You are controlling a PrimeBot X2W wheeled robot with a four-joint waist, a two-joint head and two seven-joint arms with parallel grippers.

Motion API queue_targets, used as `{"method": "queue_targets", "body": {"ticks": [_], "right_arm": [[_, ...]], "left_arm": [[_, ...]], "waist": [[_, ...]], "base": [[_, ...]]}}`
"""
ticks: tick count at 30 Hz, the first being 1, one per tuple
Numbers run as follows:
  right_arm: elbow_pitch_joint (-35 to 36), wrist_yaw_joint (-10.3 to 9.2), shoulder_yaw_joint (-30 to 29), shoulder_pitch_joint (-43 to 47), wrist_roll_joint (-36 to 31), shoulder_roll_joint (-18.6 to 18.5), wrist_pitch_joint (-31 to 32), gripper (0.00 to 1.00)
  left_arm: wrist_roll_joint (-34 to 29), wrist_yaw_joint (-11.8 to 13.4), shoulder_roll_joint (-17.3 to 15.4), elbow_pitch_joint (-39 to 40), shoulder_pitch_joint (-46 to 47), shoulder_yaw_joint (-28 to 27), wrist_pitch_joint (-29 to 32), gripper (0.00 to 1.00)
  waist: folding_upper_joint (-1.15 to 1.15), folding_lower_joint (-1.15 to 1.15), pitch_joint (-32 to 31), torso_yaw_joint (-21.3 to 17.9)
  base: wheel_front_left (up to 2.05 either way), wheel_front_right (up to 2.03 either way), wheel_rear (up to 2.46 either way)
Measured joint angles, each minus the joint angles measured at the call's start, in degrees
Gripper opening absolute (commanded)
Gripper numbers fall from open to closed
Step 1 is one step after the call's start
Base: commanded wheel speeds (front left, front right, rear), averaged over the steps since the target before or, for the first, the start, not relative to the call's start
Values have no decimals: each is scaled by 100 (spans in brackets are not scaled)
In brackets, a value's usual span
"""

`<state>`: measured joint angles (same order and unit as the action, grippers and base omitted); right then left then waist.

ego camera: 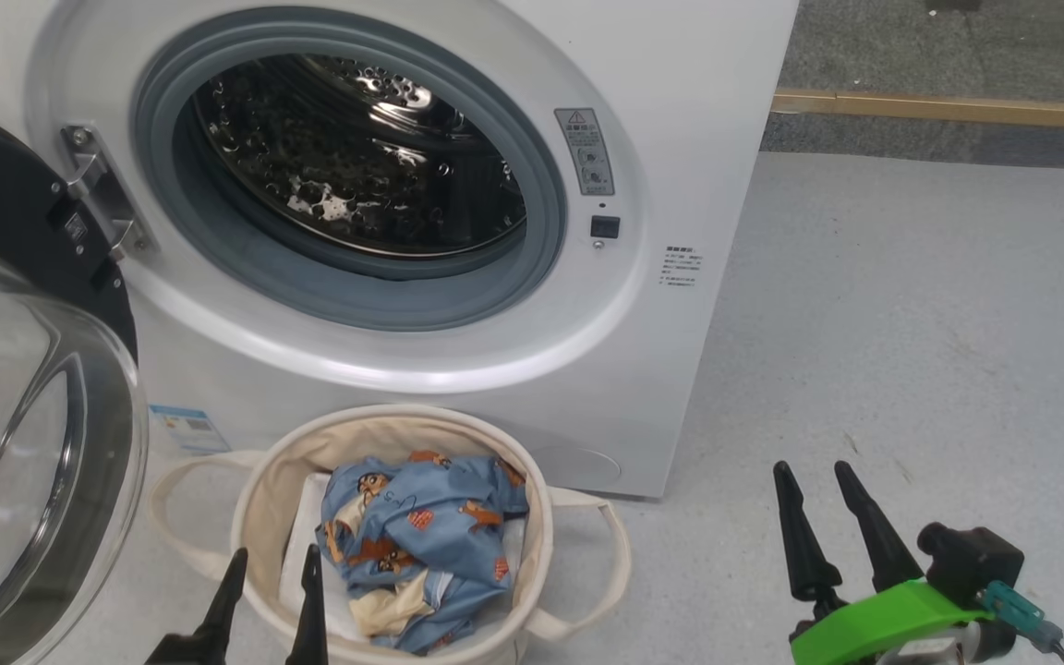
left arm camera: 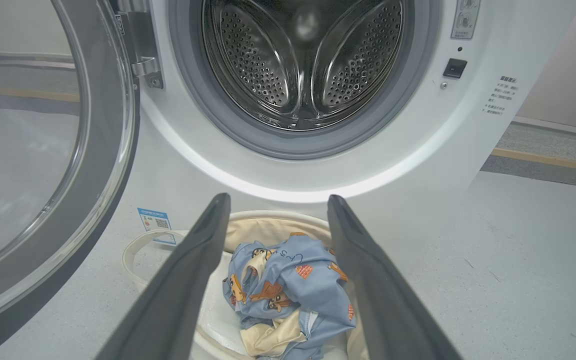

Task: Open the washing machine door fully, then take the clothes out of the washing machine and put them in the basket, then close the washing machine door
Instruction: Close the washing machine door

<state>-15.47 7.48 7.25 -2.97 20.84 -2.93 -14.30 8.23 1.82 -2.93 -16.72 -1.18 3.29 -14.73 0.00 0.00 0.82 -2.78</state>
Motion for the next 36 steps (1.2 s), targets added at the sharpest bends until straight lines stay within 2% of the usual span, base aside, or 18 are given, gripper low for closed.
{"method": "queue_targets", "body": {"ticks": [8,22,36], "right_arm": [[-4,0,0,-16,0,5,0,100],[-36,0,1,-15,0,4,1,100],[22,0,1,-32,-5,7,1,100]], "left_arm": [[-1,54,12,-11,49,24,0,100],[-153,119,14,81,51,142,0,100],[-208,116,13,193,149,188,0,100]], "waist": [[0,0,33,-1],[0,0,86,28],[0,0,277,251]], "base": [[-157,95,62],[-189,184,5],[-37,37,0]]}}
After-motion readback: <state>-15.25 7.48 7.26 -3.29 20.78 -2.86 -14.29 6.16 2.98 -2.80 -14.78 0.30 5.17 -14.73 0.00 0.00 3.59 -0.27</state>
